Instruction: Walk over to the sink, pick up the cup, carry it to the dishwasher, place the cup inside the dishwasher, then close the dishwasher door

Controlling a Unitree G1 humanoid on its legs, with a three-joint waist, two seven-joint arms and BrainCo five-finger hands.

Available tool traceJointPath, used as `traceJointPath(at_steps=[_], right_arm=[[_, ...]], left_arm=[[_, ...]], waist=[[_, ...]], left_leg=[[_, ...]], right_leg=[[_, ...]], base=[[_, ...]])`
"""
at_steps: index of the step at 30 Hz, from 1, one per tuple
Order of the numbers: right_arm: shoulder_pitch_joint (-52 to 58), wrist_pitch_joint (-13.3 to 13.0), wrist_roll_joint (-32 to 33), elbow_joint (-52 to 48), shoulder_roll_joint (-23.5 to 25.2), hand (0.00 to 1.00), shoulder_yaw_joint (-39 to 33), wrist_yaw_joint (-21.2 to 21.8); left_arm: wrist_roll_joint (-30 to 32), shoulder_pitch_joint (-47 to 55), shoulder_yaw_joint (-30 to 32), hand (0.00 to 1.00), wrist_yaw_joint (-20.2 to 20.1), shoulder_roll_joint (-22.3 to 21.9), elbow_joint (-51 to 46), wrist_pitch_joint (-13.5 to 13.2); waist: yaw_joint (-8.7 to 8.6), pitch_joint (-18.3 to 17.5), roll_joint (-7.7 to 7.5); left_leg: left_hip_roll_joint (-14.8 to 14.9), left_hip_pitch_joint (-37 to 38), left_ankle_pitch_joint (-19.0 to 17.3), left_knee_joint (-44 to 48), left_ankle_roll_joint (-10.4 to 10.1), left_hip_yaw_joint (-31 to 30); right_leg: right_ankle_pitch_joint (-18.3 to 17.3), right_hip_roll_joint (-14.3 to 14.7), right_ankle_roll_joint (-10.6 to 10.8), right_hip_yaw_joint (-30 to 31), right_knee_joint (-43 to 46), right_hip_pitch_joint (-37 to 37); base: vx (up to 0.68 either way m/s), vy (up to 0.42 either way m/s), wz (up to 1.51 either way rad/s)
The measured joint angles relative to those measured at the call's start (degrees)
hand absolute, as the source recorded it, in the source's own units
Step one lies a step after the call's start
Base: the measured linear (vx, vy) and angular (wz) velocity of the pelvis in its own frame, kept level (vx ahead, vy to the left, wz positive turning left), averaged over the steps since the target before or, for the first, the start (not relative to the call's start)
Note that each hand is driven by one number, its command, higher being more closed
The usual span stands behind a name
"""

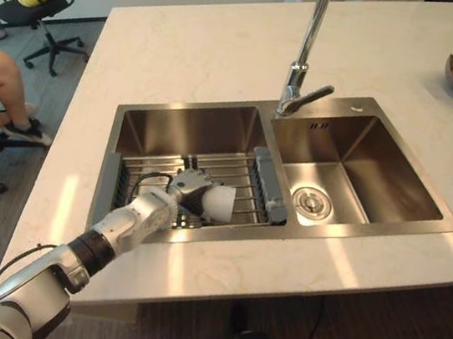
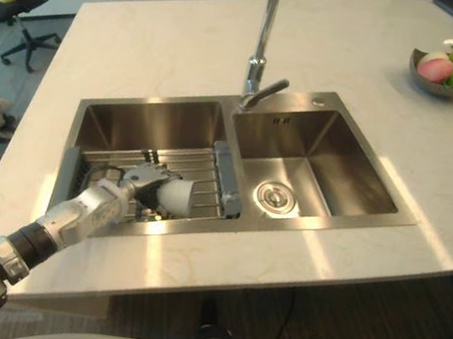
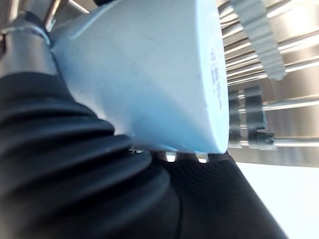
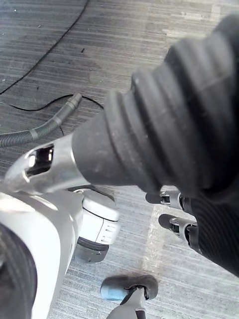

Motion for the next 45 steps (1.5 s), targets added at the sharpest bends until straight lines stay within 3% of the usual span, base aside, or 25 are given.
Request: traceJointPath(at_steps=[4, 7, 10, 12, 14, 15, 16, 18, 20, 25, 27, 28, 30, 33, 39, 43, 45], right_arm=[[-0.08, -0.60, 0.01, 0.04, -0.06, 0.00, 0.32, 0.00], [-0.33, -0.58, 0.04, 0.06, -0.14, 0.00, 0.72, -0.01], [-0.50, -0.53, 0.75, -0.07, -0.81, 0.00, 1.55, -0.08], [-0.57, -0.10, 1.96, -0.58, -0.70, 0.00, 1.47, -0.26], [-0.53, 1.09, 2.05, -1.02, -0.51, 0.00, 0.51, -0.36], [-0.45, 1.40, 2.05, -1.18, -0.34, 0.00, -0.17, -0.43], [-0.17, 2.19, 1.91, -1.90, -0.11, 0.00, -2.22, -0.84], [-0.14, 2.54, 1.80, -2.35, -0.15, 0.00, -3.61, -0.76], [-0.16, 3.37, 1.67, -3.04, -0.26, 0.00, -5.43, 0.14], [-0.38, 4.60, -0.66, -5.10, 0.15, 0.00, -8.11, 0.51], [-0.33, 4.71, -2.52, -5.01, 0.65, 0.00, -10.32, 0.49], [-0.34, 4.74, -2.97, -5.04, 0.75, 0.00, -10.96, 0.49], [-0.28, 4.74, -5.29, -5.02, 1.49, 0.00, -13.65, 0.50], [-0.16, 4.49, -7.81, -4.99, 2.60, 0.00, -16.67, 0.70], [-0.24, 4.15, -12.65, -4.47, 2.78, 0.00, -18.69, 2.04], [-0.59, 1.96, -17.95, -4.19, 2.80, 0.00, -18.37, 2.69], [-0.53, 1.18, -20.89, -3.87, 2.83, 0.00, -17.35, 2.77]], left_arm=[[-1.53, -0.65, -0.66, 1.00, -0.01, -0.01, 0.07, 0.43], [-6.45, -0.58, -1.48, 1.00, 3.93, -0.01, 1.43, 0.95], [-19.11, 0.40, 1.53, 1.00, 10.17, 0.28, 2.56, 1.39], [-29.74, 5.29, 8.33, 1.00, 15.88, 0.32, 1.93, 0.38], [-36.09, 8.74, 14.54, 1.00, 18.14, 0.99, 0.58, -1.63], [-37.61, 9.85, 16.64, 1.00, 18.77, 1.52, -0.39, -2.07], [-41.14, 12.22, 22.17, 1.00, 19.18, 3.56, -3.06, -3.91], [-42.97, 13.23, 26.07, 1.00, 19.90, 4.51, -4.91, -4.84], [-47.37, 13.28, 33.49, 1.00, 21.48, 6.06, -8.01, -6.95], [-60.33, 13.86, 45.98, 1.00, 21.43, 9.65, -12.99, -11.11], [-71.06, 15.91, 50.32, 1.00, 20.67, 9.62, -15.29, -12.19], [-73.35, 16.41, 51.04, 1.00, 20.17, 9.59, -15.62, -12.34], [-81.02, 18.25, 54.17, 1.00, 18.33, 7.33, -16.53, -12.54], [-86.30, 21.49, 57.36, 1.00, 17.48, 2.32, -17.58, -12.55], [-89.54, 24.77, 59.61, 1.00, 17.22, -5.20, -20.30, -12.59], [-90.00, 28.55, 59.88, 1.00, 15.97, -8.80, -24.66, -12.66], [-90.00, 29.31, 59.85, 1.00, 15.41, -9.64, -25.23, -12.66]], waist=[[-0.22, 0.16, -0.01], [-0.27, 0.18, -0.04], [-0.33, 0.36, 0.21], [-0.28, 0.77, 0.45], [0.39, 1.24, -0.20], [0.98, 1.39, -0.42], [2.63, 1.56, -0.69], [3.32, 1.56, -0.70], [5.29, 1.46, -0.88], [8.17, 0.25, -1.63], [9.06, -0.96, -1.89], [9.16, -1.19, -1.89], [10.36, -1.66, -2.15], [10.98, -2.20, -2.07], [12.82, -2.55, -2.42], [14.23, -2.83, -2.90], [14.27, -2.74, -2.99]], left_leg=[[-0.22, -0.36, 0.04, 0.28, 0.02, -0.20], [-0.29, -0.53, 0.11, 0.31, 0.14, -0.28], [-0.28, -0.63, 0.21, 0.27, 0.30, -0.61], [-0.28, -0.68, 0.74, 0.21, 0.22, -1.07], [-0.27, -0.72, 1.36, 0.21, 0.21, -1.70], [-0.27, -0.72, 1.56, 0.21, 0.11, -1.71], [-0.19, -0.72, 2.01, 0.20, 0.33, -1.98], [-0.20, -0.68, 2.25, 0.20, 0.38, -2.54], [-0.20, -0.42, 2.56, 0.21, 0.34, -3.41], [-0.27, -0.71, 2.52, 0.05, 0.40, -3.91], [-0.22, -1.05, 2.36, -0.56, 0.77, -4.78], [-0.20, -1.05, 2.31, -0.94, 1.13, -4.86], [-0.25, -1.36, 2.32, -0.94, 1.38, -5.42], [-0.27, -1.69, 2.36, -0.87, 1.47, -7.36], [-1.19, -2.19, 2.98, -0.53, 2.08, -11.02], [-3.80, -3.87, 4.39, 0.33, 3.22, -15.59], [-4.09, -3.96, 4.24, 0.53, 3.61, -17.81]], right_leg=[[-0.20, -0.33, 0.16, -0.13, 0.00, -0.06], [-0.34, -0.45, 0.24, -0.25, -0.01, -0.13], [-0.71, -0.49, -0.25, -0.69, -0.01, -0.11], [-0.77, -0.58, -0.34, -1.25, 0.00, 0.01], [-0.77, -0.75, -0.47, -1.61, 0.01, -0.06], [-0.72, -0.75, -0.53, -1.65, 0.00, -0.05], [-0.57, -0.77, -0.49, -2.17, 0.01, 0.22], [-0.58, -0.94, -0.50, -2.95, 0.01, 0.66], [-0.62, -1.28, -0.57, -3.78, 0.00, 1.69], [-0.67, -1.65, -0.50, -4.83, -0.01, 1.89], [-0.72, -1.68, -0.44, -5.83, -0.01, 2.01], [-0.72, -1.68, -0.43, -6.26, -0.02, 1.99], [-0.62, -1.89, -0.37, -6.58, -0.01, 2.00], [-0.60, -2.10, -0.41, -8.05, -0.01, 2.52], [-0.86, -3.20, -0.08, -10.40, 0.28, 3.75], [-0.82, -5.73, 0.44, -11.93, 1.21, 3.65], [-2.90, -6.64, 1.47, -11.96, 4.42, 3.36]], base=[[-0.02, 0.007, 0.04], [-0.03, 0.002, 0.03], [-0.02, -0.004, 0.04], [-0.02, -0.014, 0.08], [-0.01, -0.019, 0.15], [-0.02, -0.026, 0.16], [-0.03, -0.019, 0.12], [-0.02, 0.000, 0.24], [-0.02, 0.030, 0.32], [-0.04, 0.025, 0.11], [-0.05, 0.016, 0.15], [-0.05, 0.021, 0.20], [-0.03, 0.020, 0.14], [0.00, 0.019, 0.23], [0.03, 0.042, 0.27], [-0.01, 0.055, 0.30], [-0.06, 0.048, 0.48]])
